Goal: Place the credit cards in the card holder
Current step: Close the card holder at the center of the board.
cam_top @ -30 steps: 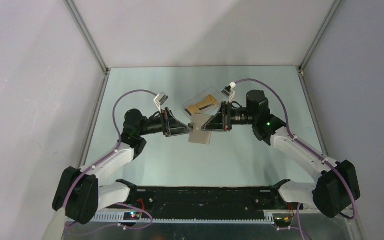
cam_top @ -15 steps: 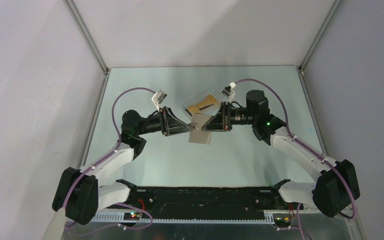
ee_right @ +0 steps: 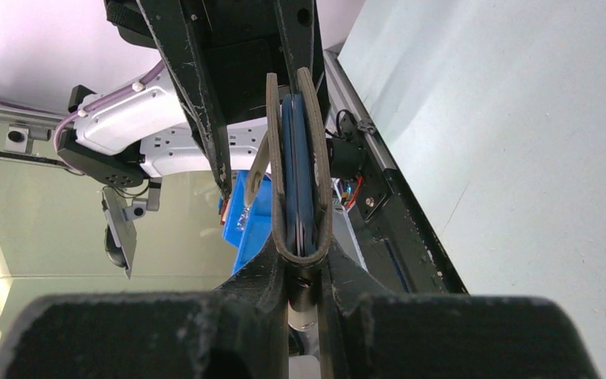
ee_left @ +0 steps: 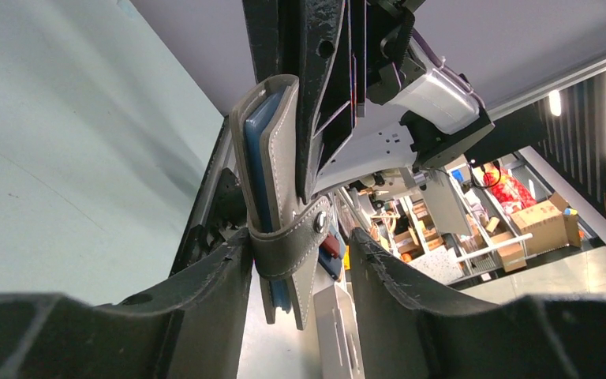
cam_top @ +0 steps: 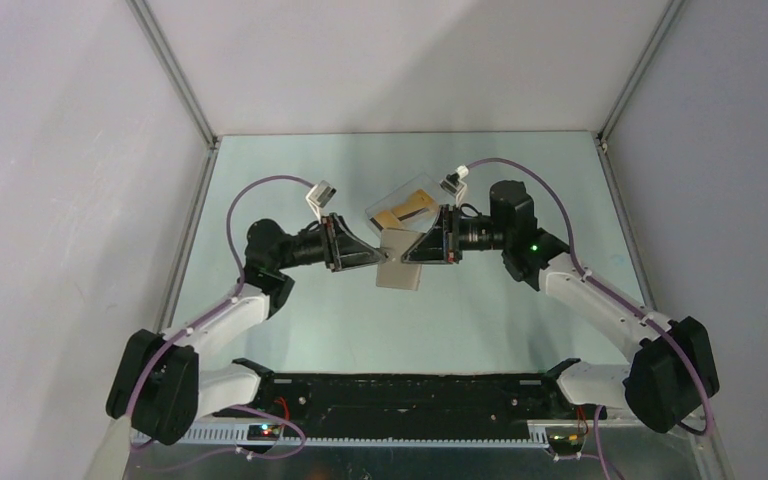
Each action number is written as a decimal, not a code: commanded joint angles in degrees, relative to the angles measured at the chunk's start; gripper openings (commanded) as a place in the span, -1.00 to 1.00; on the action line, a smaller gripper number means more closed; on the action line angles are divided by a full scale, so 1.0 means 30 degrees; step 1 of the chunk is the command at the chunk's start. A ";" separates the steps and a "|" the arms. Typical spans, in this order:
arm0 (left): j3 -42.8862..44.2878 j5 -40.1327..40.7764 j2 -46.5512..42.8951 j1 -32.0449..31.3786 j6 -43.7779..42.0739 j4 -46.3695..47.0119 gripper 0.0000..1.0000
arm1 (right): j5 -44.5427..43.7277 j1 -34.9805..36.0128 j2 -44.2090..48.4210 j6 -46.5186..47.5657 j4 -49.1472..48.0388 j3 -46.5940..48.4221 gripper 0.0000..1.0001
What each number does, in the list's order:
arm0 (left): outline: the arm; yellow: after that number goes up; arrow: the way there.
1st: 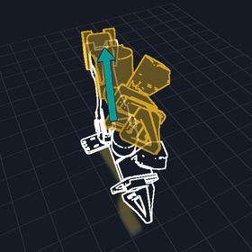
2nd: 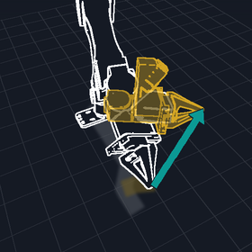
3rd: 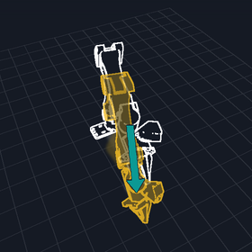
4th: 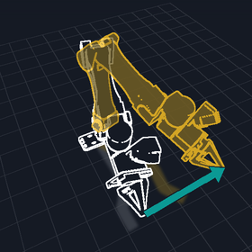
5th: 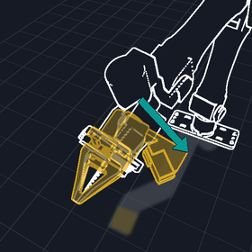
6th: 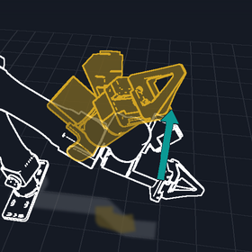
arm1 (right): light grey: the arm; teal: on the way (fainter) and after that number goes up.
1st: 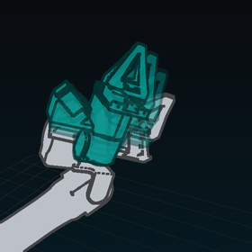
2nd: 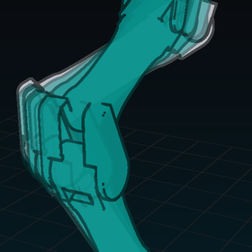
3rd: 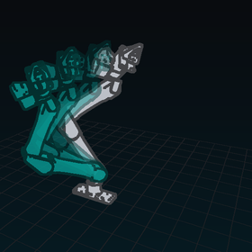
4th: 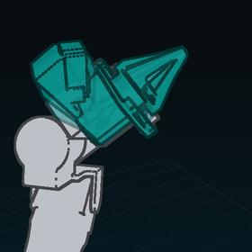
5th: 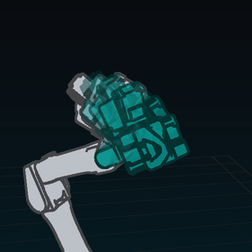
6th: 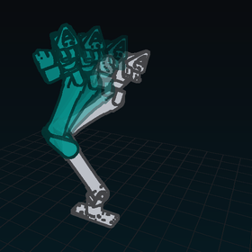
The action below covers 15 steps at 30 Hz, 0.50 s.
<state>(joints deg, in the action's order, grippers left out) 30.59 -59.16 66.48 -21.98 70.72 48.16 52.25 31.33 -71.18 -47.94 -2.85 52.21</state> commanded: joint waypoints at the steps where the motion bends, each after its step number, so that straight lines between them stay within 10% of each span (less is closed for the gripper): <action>1: 0.1115 -0.0278 0.0180 -0.0119 0.0152 0.1055 0.03 | 0.0127 0.0151 -0.0150 0.0365 -0.0567 0.0220 -1.00; 15: 0.1479 -0.0519 0.0473 -0.0849 0.0533 0.1580 -0.22 | -0.0148 0.0262 -0.0313 -0.0230 -0.1386 0.0228 -1.00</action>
<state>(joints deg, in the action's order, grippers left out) 32.08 -59.72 68.34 -22.83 70.98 48.47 53.08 31.55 -71.59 -48.16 -4.58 52.21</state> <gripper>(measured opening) 0.393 0.147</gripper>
